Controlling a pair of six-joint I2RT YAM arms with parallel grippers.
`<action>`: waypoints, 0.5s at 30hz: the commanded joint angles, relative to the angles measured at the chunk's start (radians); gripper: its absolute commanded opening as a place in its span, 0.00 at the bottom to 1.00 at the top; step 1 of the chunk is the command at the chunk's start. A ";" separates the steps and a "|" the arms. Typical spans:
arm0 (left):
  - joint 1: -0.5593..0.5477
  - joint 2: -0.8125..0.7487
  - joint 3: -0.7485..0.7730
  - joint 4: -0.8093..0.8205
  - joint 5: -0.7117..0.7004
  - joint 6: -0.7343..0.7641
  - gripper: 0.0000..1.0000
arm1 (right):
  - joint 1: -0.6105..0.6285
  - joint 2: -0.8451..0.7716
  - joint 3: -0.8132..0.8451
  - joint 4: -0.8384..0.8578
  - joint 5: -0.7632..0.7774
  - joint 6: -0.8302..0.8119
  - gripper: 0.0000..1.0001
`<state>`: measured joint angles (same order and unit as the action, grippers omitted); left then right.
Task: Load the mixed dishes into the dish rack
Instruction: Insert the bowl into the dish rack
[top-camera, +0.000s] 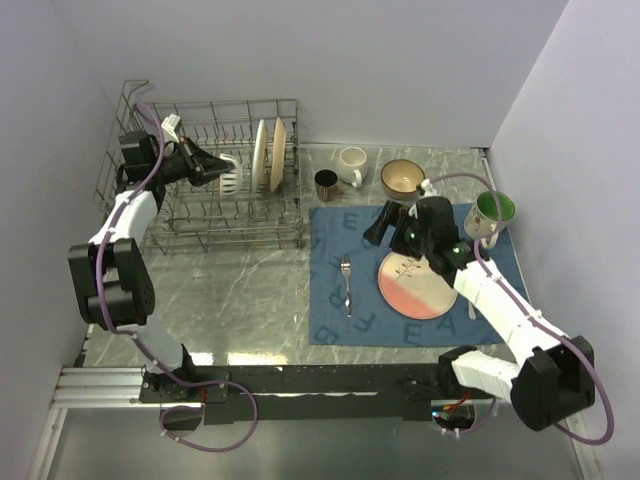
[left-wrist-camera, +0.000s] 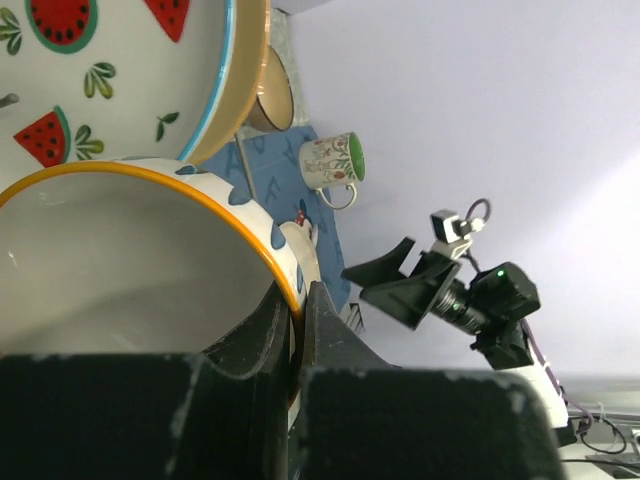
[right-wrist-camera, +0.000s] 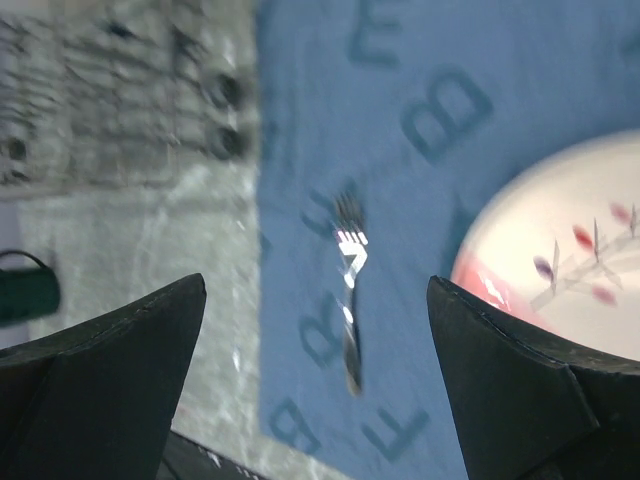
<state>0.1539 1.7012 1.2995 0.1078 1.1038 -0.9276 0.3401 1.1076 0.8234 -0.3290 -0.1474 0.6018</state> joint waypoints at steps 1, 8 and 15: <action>0.006 0.076 0.081 -0.013 0.079 0.053 0.01 | -0.007 0.098 0.135 0.032 0.009 -0.011 1.00; 0.007 0.179 0.130 -0.045 0.123 0.081 0.01 | -0.007 0.163 0.186 -0.001 -0.027 0.072 1.00; 0.012 0.147 0.141 -0.082 0.143 0.161 0.01 | -0.009 0.176 0.265 0.013 0.003 0.062 1.00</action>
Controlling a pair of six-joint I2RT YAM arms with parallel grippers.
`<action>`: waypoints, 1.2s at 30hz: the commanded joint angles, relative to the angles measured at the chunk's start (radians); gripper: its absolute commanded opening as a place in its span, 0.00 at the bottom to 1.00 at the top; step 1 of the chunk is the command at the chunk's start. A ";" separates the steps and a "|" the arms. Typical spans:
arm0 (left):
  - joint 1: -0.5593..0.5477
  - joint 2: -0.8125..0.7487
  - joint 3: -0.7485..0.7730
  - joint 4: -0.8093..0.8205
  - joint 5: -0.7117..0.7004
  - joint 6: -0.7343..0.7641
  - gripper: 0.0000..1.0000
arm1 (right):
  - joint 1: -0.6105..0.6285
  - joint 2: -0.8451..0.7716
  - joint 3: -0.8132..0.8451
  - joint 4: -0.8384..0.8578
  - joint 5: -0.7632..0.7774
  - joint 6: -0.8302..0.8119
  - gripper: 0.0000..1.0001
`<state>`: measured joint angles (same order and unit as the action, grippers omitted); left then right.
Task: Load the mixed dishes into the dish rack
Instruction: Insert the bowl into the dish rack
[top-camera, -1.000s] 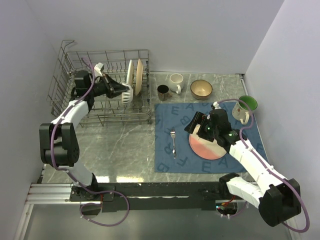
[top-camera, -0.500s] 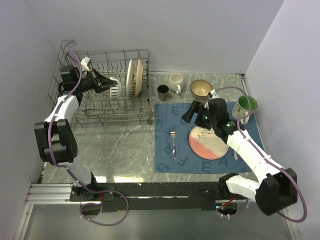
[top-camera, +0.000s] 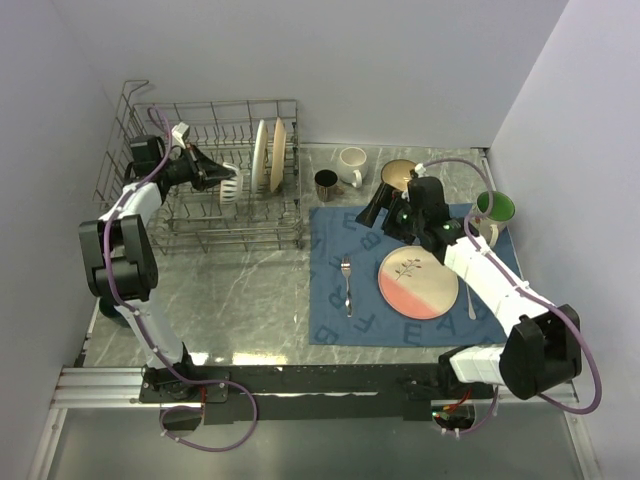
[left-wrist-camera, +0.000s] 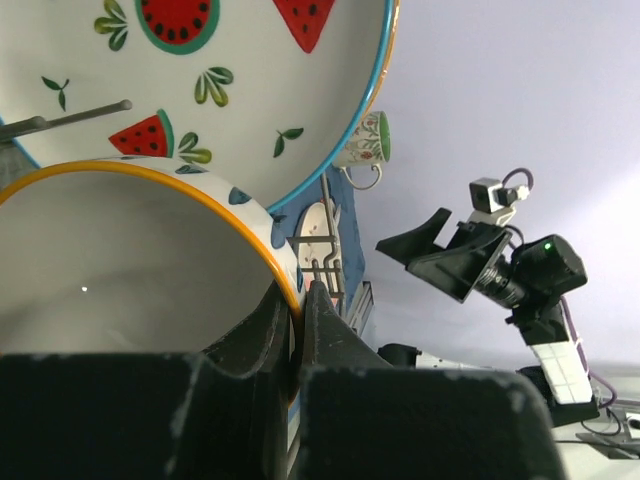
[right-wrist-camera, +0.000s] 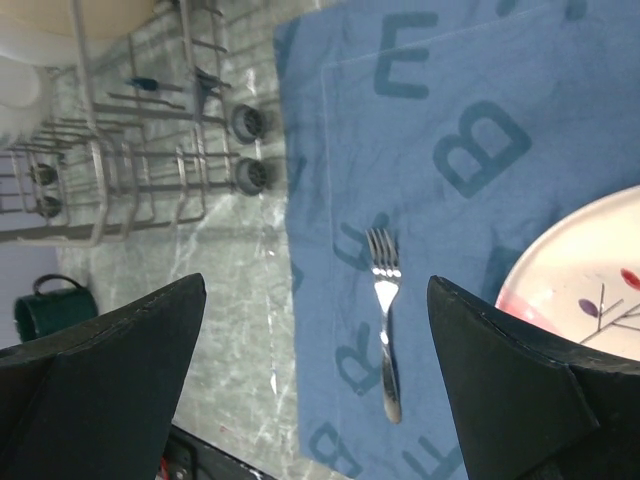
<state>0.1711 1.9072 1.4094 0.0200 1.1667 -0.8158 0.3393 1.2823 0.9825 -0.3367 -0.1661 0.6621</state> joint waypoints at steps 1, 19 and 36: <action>-0.004 -0.071 0.010 0.023 0.080 0.037 0.01 | -0.006 0.017 0.129 -0.002 0.028 -0.012 1.00; 0.037 0.073 -0.288 1.304 0.120 -0.891 0.01 | -0.010 0.035 0.213 -0.022 0.079 -0.029 1.00; 0.054 -0.017 0.028 -0.175 -0.118 0.133 0.01 | -0.014 0.060 0.216 -0.035 0.050 -0.035 1.00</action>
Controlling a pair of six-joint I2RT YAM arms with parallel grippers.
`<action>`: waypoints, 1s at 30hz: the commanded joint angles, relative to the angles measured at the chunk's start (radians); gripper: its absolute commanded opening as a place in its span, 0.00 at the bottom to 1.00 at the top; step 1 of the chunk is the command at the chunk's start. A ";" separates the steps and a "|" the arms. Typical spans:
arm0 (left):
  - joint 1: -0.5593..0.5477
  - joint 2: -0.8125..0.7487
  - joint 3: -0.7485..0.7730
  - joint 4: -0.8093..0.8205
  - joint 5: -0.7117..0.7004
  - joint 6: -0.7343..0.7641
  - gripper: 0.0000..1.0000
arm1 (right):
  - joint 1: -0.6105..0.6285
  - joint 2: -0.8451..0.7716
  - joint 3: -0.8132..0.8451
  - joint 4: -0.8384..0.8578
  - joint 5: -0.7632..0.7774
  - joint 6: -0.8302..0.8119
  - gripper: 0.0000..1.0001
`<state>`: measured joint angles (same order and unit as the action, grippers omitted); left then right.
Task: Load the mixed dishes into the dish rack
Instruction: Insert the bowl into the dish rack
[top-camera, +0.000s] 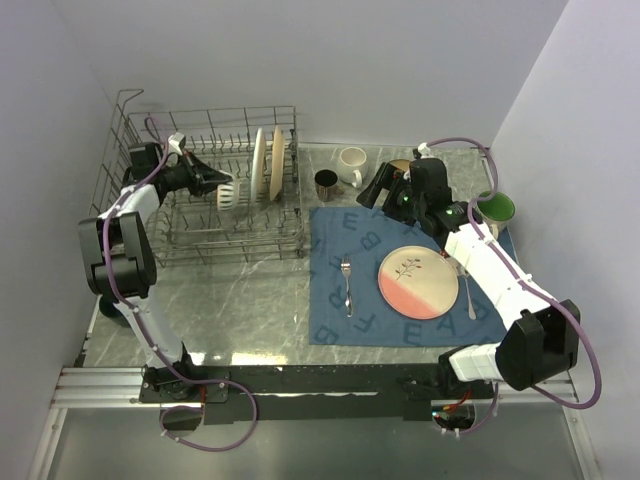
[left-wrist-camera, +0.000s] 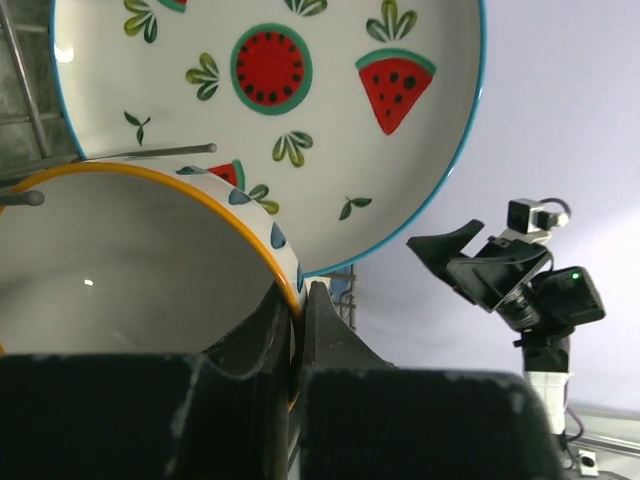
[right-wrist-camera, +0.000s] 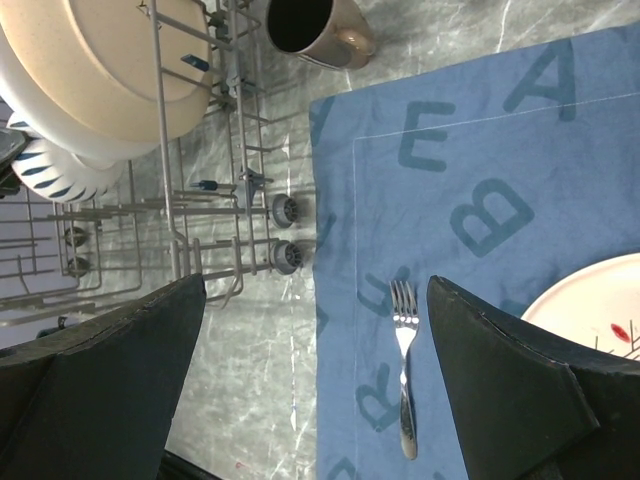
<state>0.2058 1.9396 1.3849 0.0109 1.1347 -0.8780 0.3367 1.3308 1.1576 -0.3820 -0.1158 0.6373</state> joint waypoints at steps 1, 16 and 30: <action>0.020 -0.050 0.052 -0.175 -0.081 0.201 0.01 | -0.013 0.016 0.045 0.012 -0.002 -0.013 1.00; 0.020 -0.018 -0.017 -0.171 -0.090 0.206 0.01 | -0.036 0.042 0.053 0.009 -0.022 -0.008 1.00; 0.018 0.051 0.006 -0.106 -0.059 0.116 0.01 | -0.042 0.034 0.037 0.019 -0.010 0.019 1.00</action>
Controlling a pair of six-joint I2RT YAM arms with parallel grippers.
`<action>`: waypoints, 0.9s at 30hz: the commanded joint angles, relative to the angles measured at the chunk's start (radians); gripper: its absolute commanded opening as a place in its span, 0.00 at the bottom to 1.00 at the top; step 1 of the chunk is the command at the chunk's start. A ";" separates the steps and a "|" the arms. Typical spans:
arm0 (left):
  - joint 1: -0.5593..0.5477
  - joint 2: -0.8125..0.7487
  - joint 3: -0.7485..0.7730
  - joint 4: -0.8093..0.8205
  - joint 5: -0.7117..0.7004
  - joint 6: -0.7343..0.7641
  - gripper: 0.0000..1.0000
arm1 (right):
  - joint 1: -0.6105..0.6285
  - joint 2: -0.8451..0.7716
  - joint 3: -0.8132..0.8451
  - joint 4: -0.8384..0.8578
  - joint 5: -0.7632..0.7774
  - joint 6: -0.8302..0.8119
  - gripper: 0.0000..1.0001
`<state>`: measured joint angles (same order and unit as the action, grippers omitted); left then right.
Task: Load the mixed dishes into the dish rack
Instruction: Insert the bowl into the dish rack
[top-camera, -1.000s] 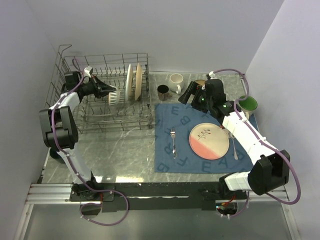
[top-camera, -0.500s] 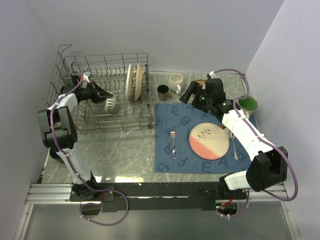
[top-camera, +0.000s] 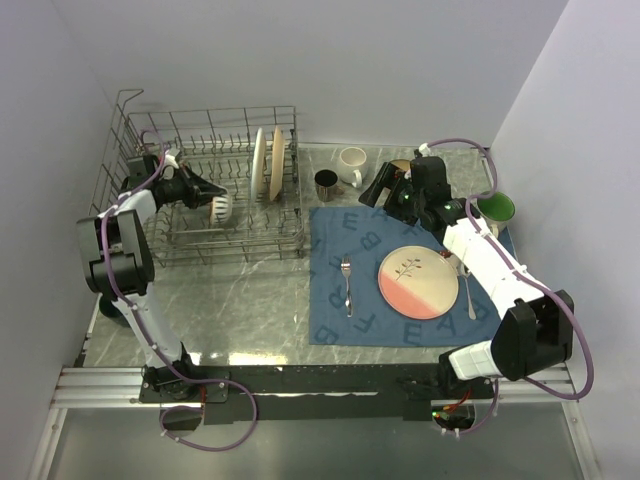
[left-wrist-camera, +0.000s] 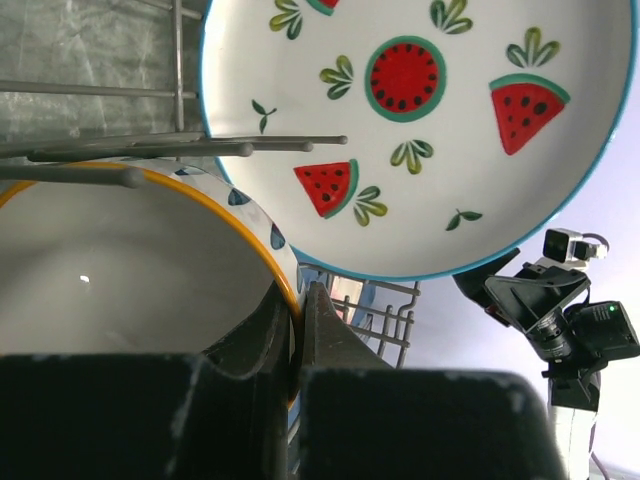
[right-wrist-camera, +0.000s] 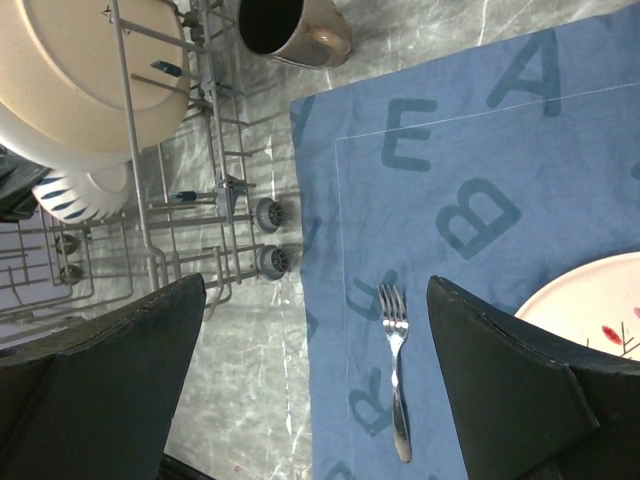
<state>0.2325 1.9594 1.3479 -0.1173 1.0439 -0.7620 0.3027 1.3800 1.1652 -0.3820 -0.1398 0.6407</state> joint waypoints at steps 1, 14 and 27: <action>-0.009 0.038 0.049 0.001 0.030 0.006 0.01 | -0.010 -0.016 0.028 0.018 0.016 0.017 1.00; -0.005 0.065 0.097 -0.113 -0.038 0.089 0.21 | -0.008 0.013 0.048 0.020 0.003 0.033 1.00; 0.002 0.044 0.155 -0.188 -0.099 0.125 0.71 | -0.008 0.025 0.065 0.015 0.006 0.031 1.00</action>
<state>0.2367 2.0266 1.4452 -0.2684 0.9771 -0.6655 0.3027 1.3987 1.1751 -0.3824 -0.1402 0.6647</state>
